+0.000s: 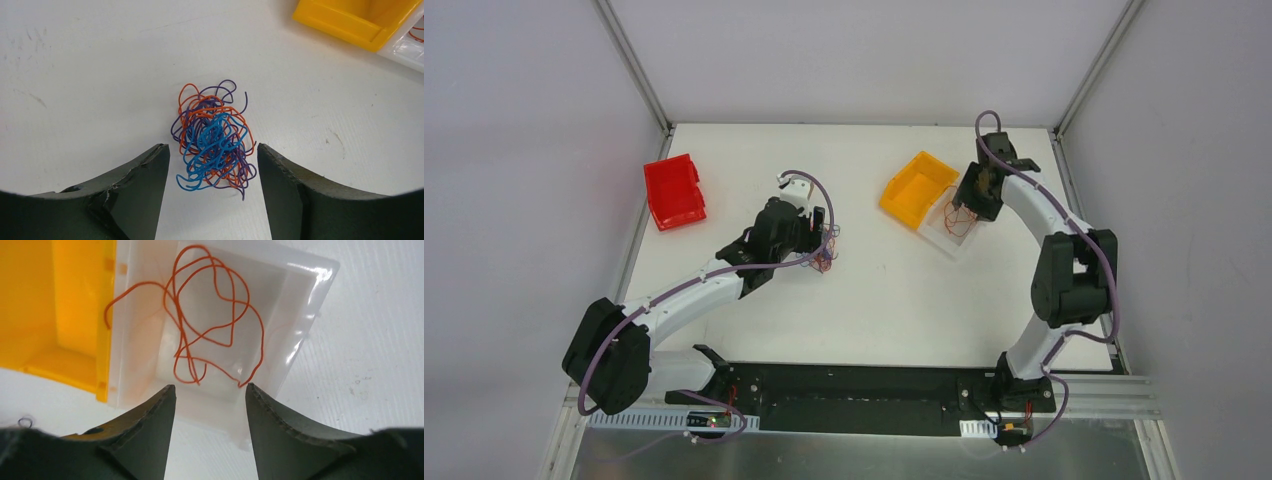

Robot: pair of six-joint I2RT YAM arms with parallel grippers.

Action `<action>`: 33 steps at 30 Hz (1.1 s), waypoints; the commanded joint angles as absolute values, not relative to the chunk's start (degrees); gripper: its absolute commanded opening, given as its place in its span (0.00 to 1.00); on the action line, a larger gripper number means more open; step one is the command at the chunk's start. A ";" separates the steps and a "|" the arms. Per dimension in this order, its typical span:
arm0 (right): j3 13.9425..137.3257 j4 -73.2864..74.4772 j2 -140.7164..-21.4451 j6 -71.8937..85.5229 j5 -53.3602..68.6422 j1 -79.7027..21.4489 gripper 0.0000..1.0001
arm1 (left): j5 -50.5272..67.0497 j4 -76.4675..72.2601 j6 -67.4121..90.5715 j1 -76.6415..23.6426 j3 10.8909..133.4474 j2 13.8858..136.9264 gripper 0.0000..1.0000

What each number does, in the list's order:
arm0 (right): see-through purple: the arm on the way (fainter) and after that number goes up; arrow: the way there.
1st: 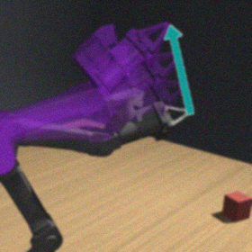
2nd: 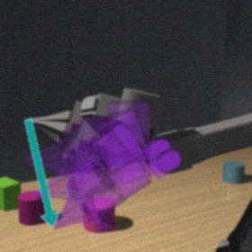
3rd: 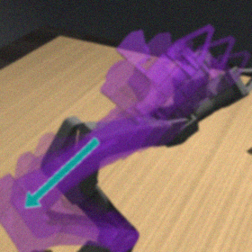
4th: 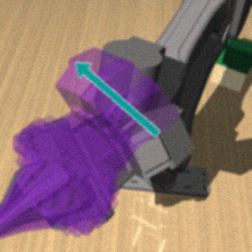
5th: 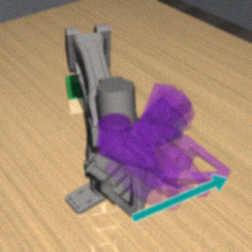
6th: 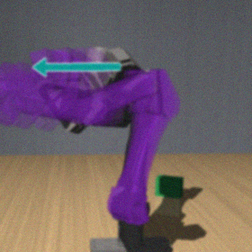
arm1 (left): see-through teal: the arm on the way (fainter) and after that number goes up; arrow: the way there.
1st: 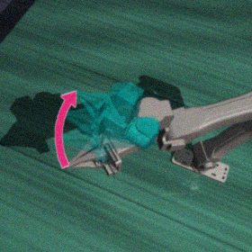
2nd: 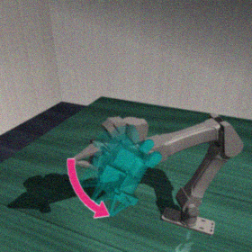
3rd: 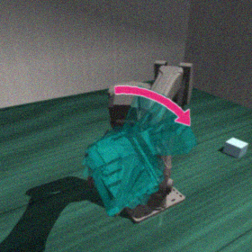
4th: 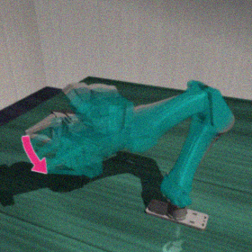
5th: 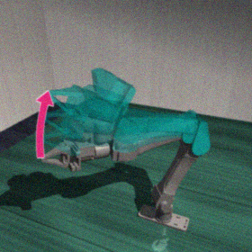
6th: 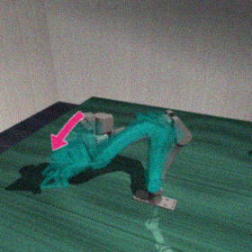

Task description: Untangle the cables

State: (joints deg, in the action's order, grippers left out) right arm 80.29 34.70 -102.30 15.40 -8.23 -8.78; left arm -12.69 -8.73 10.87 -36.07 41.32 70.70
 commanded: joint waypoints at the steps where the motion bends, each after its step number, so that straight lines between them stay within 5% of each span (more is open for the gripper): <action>1: 77.54 31.29 -93.14 15.11 -2.71 -10.64 0.57 | -13.59 -9.91 10.10 -36.47 41.52 69.24 0.66; 16: 66.28 23.40 -90.00 17.87 9.60 -28.79 0.60 | -12.23 -9.81 10.68 -36.47 41.59 69.20 0.67; 33: 72.76 23.15 -104.50 18.46 5.36 -20.65 0.60 | -12.59 -9.64 10.46 -36.47 41.66 69.17 0.68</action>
State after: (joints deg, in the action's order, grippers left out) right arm 68.75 22.94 -103.92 18.00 7.05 -23.18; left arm -12.51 -8.69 10.90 -36.07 41.32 70.70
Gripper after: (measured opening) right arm 0.597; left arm 0.671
